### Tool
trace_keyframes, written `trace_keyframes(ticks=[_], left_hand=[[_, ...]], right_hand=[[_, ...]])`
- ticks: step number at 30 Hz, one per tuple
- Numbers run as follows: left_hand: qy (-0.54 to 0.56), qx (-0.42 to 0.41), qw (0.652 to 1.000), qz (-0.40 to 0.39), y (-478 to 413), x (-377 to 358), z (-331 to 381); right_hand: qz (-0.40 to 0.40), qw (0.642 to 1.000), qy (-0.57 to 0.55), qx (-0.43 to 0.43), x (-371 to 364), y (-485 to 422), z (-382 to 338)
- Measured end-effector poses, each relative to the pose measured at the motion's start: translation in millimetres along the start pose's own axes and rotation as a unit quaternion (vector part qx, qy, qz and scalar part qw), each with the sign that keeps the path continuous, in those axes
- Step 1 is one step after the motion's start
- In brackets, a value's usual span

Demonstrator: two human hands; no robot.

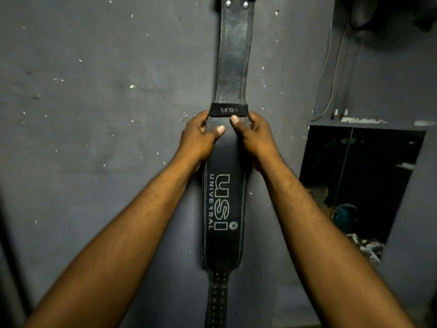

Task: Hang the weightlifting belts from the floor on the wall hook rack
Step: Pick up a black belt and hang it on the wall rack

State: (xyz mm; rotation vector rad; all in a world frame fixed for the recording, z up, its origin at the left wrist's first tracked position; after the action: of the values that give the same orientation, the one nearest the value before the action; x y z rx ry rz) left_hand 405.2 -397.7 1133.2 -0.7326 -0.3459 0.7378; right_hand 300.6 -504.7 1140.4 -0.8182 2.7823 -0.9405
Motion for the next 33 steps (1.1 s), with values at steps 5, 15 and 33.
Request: trace_keyframes(ticks=[5,15,33], left_hand=[[0.024,0.061,0.998,-0.017,20.2,-0.1,-25.9],[0.01,0.1,0.994,0.039,65.5,-4.7,-78.9],[-0.069,0.203,0.976,-0.025,174.4,-25.1,-186.3]], right_hand=[[0.033,0.998,-0.004,-0.057,-0.7,24.2,30.9],[0.058,0.996,0.022,-0.071,-2.0,62.1,78.3],[0.019,0.981,0.016,-0.193,-1.6,142.9,202.3]])
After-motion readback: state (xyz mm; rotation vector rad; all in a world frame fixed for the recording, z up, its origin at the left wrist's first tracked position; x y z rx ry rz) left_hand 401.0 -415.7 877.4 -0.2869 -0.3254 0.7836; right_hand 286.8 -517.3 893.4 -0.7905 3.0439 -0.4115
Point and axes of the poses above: each hand's wrist, its own y-axis away from the middle knuckle, its own x-axis out of the back of the hand, z = x × y, the point moved 5 cm from there along -y, towards the middle knuckle, and after that the axes turned 5 degrees about -x, right-handed, at the moved point
